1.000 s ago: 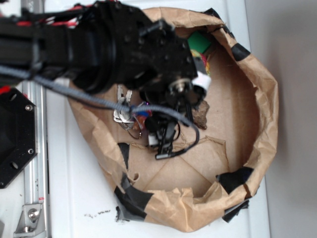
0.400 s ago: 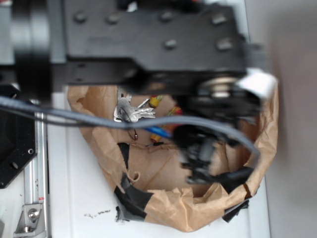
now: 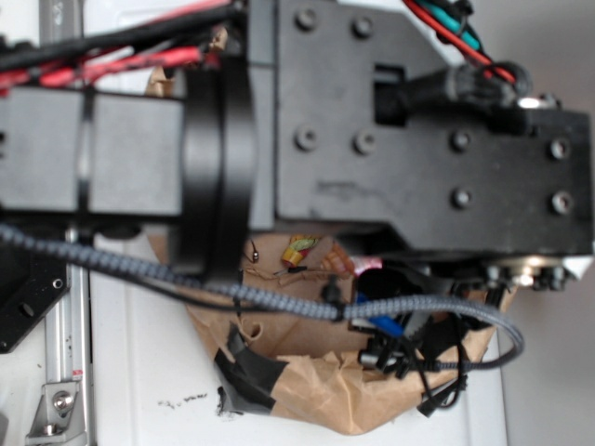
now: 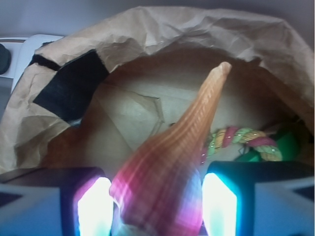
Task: Grab the shell.
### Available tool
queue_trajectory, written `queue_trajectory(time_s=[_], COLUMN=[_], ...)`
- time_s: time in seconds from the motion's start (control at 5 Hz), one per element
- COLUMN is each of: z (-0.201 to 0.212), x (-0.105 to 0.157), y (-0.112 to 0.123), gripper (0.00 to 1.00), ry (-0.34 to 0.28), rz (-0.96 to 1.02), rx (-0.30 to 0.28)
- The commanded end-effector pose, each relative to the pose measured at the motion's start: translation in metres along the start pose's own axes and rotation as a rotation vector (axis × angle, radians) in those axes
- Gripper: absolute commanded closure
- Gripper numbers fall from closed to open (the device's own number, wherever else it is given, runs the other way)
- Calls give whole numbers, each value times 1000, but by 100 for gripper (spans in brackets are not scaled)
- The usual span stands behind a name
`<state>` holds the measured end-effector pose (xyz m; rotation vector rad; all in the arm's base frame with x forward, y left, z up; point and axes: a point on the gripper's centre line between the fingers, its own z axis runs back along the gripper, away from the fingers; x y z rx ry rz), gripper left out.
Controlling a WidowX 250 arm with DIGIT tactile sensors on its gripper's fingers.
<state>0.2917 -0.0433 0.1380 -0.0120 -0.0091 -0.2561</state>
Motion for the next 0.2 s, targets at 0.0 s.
queue_trajectory(time_s=[0.0], z=[27], x=[-10], y=[-11], gripper=[100], ry=[-74], rz=[-9], rx=[32])
